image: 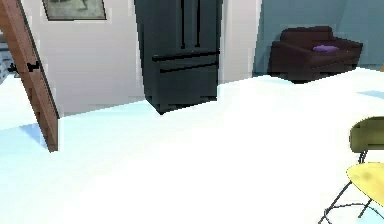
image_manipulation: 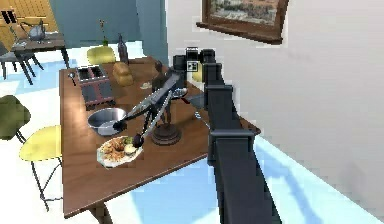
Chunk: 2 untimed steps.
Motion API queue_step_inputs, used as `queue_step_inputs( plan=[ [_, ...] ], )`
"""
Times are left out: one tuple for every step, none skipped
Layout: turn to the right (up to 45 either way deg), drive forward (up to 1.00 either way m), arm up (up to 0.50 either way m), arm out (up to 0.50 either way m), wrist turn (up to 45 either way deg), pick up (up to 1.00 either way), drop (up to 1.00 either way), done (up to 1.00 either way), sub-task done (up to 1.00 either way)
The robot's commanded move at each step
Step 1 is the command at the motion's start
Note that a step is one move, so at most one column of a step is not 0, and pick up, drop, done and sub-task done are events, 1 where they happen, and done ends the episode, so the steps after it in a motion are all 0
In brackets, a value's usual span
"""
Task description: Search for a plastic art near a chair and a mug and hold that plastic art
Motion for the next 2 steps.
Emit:
queue_step_inputs(
  plan=[
    [0.0,0.00,0.00,0.00,45.0,0.00,0.00,0.00,0.00],
    [0.0,0.00,0.00,0.00,45.0,0.00,0.00,0.00,0.00]
  ],
)
